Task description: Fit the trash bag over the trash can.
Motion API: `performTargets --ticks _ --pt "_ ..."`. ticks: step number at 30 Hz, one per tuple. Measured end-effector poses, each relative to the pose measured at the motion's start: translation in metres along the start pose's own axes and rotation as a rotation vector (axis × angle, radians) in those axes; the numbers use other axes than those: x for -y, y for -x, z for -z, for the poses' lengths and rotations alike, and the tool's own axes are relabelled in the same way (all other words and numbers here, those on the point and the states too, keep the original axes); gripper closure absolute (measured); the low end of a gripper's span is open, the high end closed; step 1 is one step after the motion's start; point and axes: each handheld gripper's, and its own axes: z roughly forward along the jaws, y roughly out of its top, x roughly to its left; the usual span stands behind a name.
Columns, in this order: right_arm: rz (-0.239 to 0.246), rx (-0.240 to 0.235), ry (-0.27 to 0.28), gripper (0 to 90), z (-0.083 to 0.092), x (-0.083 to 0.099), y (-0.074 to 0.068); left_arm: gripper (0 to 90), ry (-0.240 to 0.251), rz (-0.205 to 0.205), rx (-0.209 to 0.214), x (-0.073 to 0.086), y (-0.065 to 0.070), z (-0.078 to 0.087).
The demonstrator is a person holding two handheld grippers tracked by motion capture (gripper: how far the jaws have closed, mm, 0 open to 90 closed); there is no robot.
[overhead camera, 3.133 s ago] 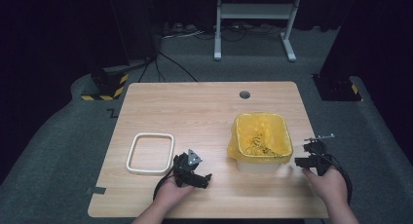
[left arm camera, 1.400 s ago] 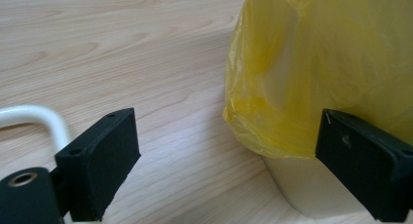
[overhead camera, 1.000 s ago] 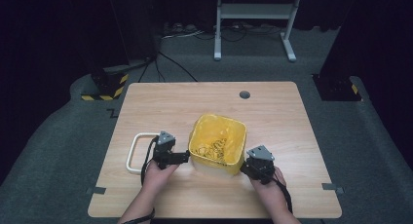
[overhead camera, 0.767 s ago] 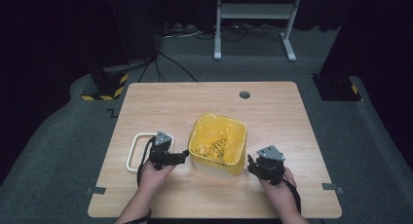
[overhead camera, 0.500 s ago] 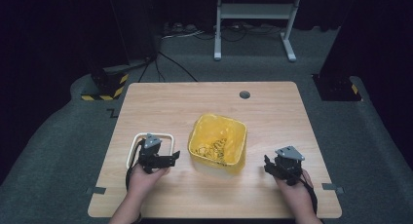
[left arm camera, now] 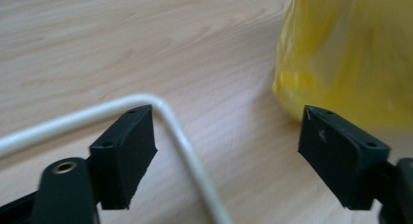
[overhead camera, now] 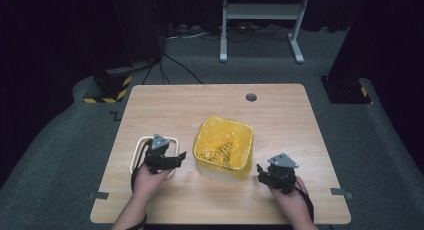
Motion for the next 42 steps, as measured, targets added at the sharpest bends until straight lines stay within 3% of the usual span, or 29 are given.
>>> performTargets --ticks 3,8,13,18,21,25,29,32,37,42 --pt "0.031 -0.025 0.036 30.5 0.010 -0.005 -0.020 23.6 -0.001 -0.013 0.025 -0.012 0.005 -0.011" --pt "0.046 -0.061 0.060 30.8 0.015 -0.008 -0.033 22.5 -0.006 -0.056 0.068 -0.022 0.014 -0.020" --pt "0.053 -0.073 0.058 31.8 0.015 -0.008 -0.036 22.0 0.004 -0.024 0.091 -0.020 0.010 -0.021" --pt "0.060 -0.076 0.051 29.8 0.020 -0.005 -0.032 19.6 -0.004 -0.027 0.033 -0.013 -0.006 -0.005" --pt "0.041 -0.056 0.030 29.8 0.020 0.002 -0.015 19.2 -0.028 -0.033 -0.034 -0.001 -0.025 0.010" --pt "0.049 0.002 0.006 30.1 0.015 0.011 0.004 18.9 -0.036 0.030 -0.109 0.016 -0.049 0.029" --pt "0.007 0.041 -0.053 30.4 0.001 0.019 0.021 19.7 -0.056 0.051 -0.186 0.030 -0.064 0.041" --pt "0.019 0.055 -0.091 30.1 -0.008 0.025 0.023 21.8 -0.060 0.071 -0.243 0.040 -0.071 0.047" --pt "0.014 0.056 -0.082 32.3 -0.010 0.026 0.022 33.5 -0.063 0.133 -0.322 0.057 -0.087 0.051" --pt "-0.005 0.046 -0.068 30.8 -0.010 0.028 0.024 41.7 -0.093 0.213 -0.321 0.072 -0.102 0.051"
